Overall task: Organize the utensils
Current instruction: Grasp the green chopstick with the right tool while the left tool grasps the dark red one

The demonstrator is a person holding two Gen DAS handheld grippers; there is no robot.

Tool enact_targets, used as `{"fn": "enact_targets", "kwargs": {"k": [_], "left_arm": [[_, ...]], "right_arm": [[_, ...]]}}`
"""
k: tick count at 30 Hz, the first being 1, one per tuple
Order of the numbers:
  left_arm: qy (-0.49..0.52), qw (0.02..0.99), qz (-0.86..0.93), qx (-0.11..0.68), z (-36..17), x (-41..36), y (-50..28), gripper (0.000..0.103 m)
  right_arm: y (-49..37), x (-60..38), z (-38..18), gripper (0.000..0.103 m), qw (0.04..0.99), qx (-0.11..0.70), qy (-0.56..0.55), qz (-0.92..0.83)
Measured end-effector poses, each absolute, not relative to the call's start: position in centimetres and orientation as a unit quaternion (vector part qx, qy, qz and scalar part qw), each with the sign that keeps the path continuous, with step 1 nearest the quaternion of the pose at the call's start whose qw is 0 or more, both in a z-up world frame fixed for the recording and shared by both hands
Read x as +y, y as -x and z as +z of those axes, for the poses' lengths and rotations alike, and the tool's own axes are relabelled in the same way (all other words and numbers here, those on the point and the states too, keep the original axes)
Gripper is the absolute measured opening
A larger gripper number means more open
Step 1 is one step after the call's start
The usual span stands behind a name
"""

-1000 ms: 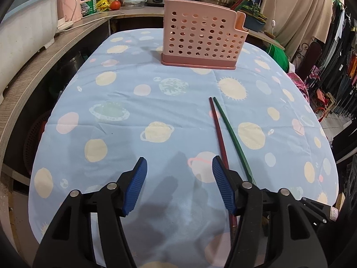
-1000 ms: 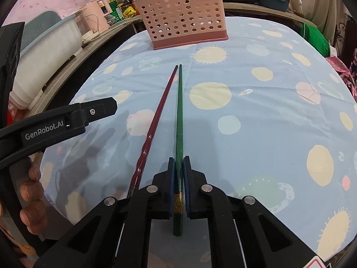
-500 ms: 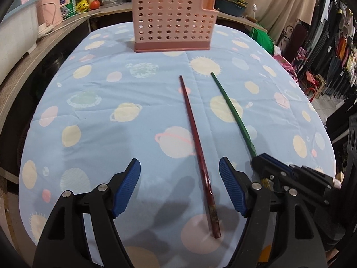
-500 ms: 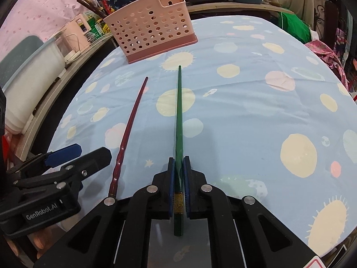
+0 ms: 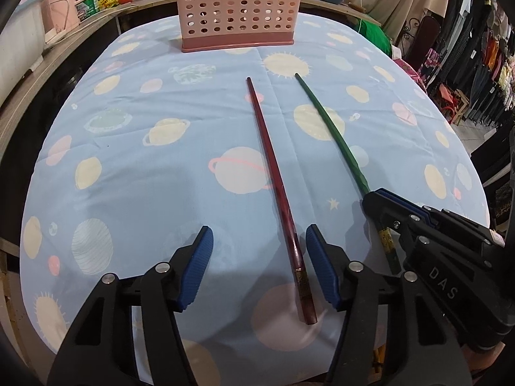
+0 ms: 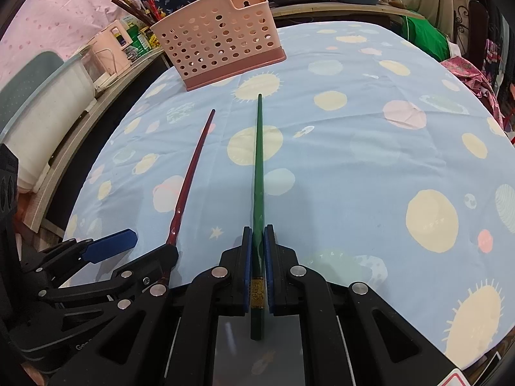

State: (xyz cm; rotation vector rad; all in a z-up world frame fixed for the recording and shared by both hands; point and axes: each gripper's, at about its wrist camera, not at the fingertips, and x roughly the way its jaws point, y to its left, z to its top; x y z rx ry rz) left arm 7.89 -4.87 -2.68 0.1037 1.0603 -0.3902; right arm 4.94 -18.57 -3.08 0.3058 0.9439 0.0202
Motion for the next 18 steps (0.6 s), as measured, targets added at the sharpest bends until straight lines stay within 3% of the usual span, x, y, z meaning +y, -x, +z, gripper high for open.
{"fn": "enact_targets", "kwargs": {"k": [3,9,18], "left_arm": [[-0.052,0.844,-0.185,0.501,-2.59,-4.89,-7.76,0.045],[-0.051,0.841,-0.197,0.501,-2.54,-4.88,-7.65,0.010],[-0.049,0.842,-0.196,0.500,-2.23,-4.93,-7.62,0.007]], "right_arm": [[-4.88,-18.38,-3.08,0.007,0.879,0.453,-0.146,0.010],[-4.80,-18.08,-3.02,0.007,0.879,0.454,-0.143,0.014],[-4.67,-17.99,-2.38,0.007,0.883,0.447,-0.144,0.020]]}}
